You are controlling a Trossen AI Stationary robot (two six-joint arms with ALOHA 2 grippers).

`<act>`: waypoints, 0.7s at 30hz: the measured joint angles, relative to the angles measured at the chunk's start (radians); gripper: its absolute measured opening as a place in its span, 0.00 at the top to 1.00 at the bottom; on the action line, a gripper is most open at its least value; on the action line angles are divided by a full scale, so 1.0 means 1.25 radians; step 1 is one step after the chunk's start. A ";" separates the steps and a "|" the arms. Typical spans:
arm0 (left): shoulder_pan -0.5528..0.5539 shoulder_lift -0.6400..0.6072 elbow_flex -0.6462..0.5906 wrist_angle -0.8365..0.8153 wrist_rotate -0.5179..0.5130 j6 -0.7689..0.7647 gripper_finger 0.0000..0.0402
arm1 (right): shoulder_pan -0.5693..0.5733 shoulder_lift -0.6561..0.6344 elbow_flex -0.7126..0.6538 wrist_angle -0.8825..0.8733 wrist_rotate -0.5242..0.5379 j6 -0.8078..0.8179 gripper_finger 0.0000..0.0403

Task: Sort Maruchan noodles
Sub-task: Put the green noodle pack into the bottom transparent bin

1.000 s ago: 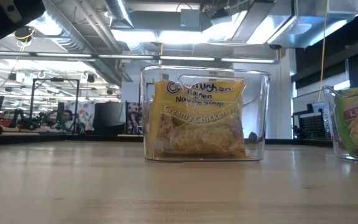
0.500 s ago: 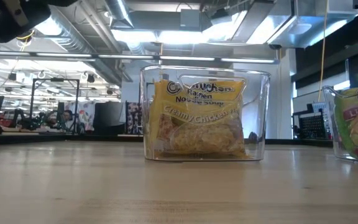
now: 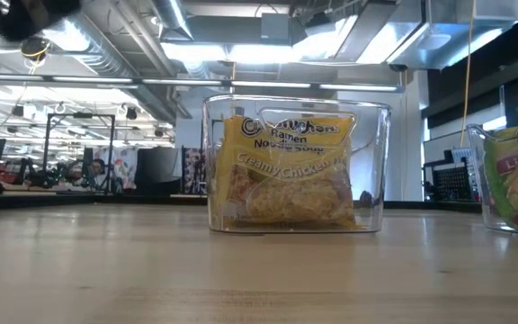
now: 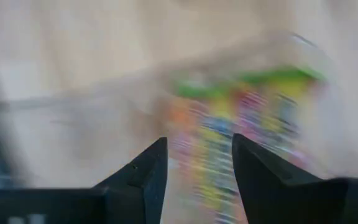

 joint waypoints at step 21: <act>-0.049 -0.111 0.045 -0.251 0.327 -0.295 0.79 | 0.033 0.191 -0.027 0.825 0.229 -0.524 0.62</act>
